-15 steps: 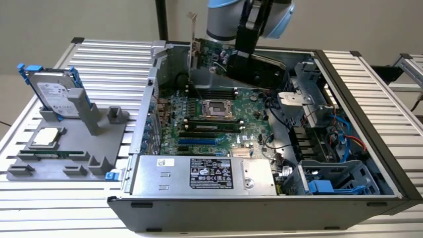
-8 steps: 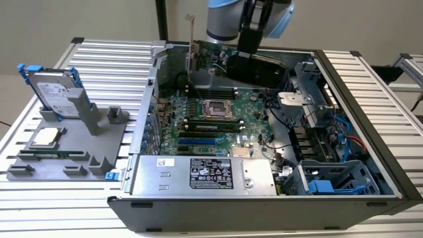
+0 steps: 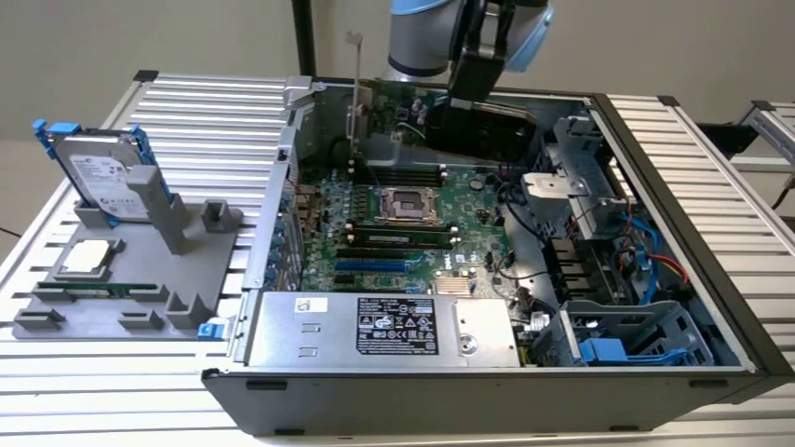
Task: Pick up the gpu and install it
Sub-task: 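Insert the gpu into the slot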
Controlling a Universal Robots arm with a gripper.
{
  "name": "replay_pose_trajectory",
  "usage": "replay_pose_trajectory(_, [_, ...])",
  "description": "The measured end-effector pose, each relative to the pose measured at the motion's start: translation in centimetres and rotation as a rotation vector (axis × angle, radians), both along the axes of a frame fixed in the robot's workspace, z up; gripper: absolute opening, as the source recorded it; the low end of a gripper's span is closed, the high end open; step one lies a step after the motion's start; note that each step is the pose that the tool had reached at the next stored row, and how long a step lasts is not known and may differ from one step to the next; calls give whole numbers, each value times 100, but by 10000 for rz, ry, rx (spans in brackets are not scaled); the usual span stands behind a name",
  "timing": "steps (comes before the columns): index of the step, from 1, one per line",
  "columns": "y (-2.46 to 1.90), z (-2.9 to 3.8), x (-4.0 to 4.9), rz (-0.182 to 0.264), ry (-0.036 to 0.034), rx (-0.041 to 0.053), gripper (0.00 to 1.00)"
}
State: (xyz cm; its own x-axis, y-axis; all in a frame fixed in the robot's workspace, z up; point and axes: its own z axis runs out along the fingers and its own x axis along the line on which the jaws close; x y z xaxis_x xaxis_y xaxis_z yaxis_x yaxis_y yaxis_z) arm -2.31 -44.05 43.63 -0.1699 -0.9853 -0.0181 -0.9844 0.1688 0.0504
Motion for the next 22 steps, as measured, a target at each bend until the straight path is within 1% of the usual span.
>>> replay_pose_trajectory(7, [0,0,0,822,-2,0,0])
replay_pose_trajectory(10, [0,0,0,1068,-3,1,0])
replay_pose_trajectory(16, [1,-3,0,1082,-3,1,0])
replay_pose_trajectory(22, [1,-24,0,1090,-15,-2,0])
